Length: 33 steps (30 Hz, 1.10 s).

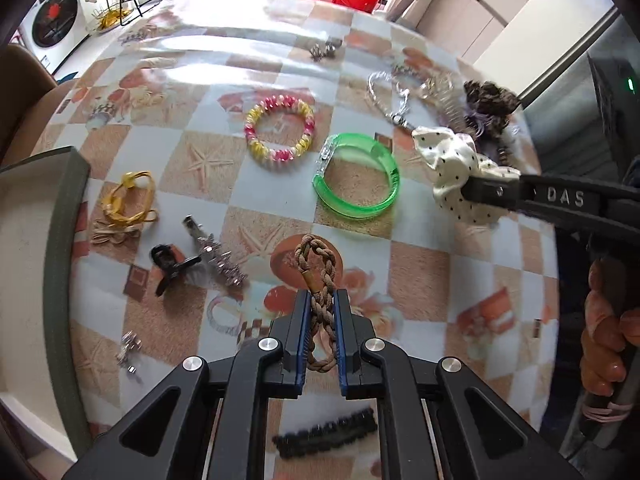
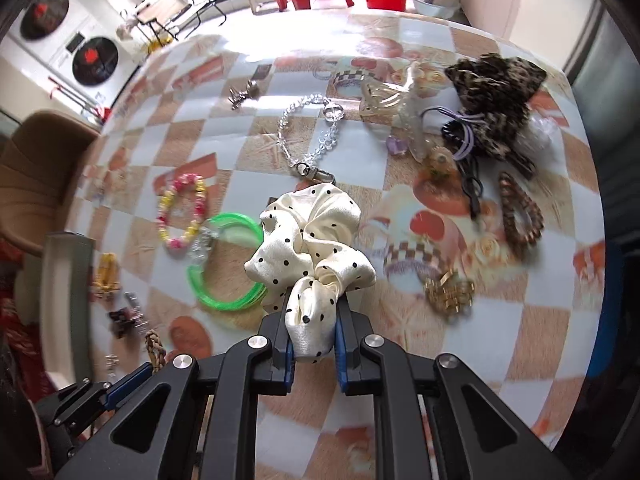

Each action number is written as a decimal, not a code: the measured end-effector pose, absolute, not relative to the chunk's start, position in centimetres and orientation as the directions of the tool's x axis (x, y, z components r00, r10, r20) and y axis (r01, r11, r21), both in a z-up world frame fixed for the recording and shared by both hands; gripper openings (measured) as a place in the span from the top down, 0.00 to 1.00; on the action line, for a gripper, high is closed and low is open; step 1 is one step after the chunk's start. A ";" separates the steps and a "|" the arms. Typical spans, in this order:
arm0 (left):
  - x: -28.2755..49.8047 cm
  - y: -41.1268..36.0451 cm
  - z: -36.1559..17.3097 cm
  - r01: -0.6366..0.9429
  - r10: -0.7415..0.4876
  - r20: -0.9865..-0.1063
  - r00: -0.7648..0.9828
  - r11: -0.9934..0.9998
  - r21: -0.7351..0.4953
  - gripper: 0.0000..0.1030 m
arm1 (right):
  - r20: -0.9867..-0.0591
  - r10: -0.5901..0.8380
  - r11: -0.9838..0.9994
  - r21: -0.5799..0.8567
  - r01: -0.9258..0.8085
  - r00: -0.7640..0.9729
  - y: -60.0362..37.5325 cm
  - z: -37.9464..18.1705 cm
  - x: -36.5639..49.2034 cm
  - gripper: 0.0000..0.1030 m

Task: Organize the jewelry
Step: 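Carry the bracelet and scrunchie into the white tray and open both tools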

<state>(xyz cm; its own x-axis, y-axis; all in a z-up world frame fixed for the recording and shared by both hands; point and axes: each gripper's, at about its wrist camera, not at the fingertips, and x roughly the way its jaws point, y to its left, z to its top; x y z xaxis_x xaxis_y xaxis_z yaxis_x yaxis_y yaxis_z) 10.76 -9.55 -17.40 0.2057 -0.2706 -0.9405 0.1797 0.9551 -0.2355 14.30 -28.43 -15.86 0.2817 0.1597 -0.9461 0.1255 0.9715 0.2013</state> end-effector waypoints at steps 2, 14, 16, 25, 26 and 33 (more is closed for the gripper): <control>10.4 -8.7 -16.4 0.172 -0.275 -0.938 0.213 0.955 -0.241 0.86 | -0.941 0.179 0.965 0.224 0.134 0.287 -28.5 -14.9 13.4 0.84; 6.0 1.4 -11.3 0.105 -0.227 -0.935 0.274 0.973 -0.206 0.86 | -0.921 0.238 0.954 0.282 0.107 0.308 -24.4 -10.3 9.2 0.84; 5.8 3.3 -11.0 0.092 -0.215 -0.935 0.282 0.976 -0.197 0.86 | -0.919 0.245 0.954 0.285 0.091 0.308 -22.8 -9.8 9.0 0.84; 7.4 14.9 -11.4 0.015 -0.152 -0.942 0.300 0.988 -0.155 0.86 | -0.912 0.287 0.955 0.297 -0.011 0.294 -10.9 -9.1 10.0 0.84; 7.8 16.2 -11.6 0.003 -0.143 -0.942 0.302 0.989 -0.150 0.86 | -0.911 0.292 0.954 0.298 -0.024 0.290 -9.3 -9.3 10.4 0.84; 10.5 23.3 -13.9 -0.065 -0.078 -0.944 0.321 0.993 -0.104 0.86 | -0.910 0.332 0.943 0.309 -0.126 0.248 1.0 -11.6 13.8 0.84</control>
<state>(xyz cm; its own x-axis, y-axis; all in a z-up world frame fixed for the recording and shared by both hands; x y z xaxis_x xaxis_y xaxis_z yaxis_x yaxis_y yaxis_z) 10.54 23.34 -13.91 0.3210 -0.0777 -0.9439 -0.0646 0.9925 -0.1036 13.79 1.01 -11.60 0.2480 0.3316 -0.9102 -0.1263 0.9427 0.3089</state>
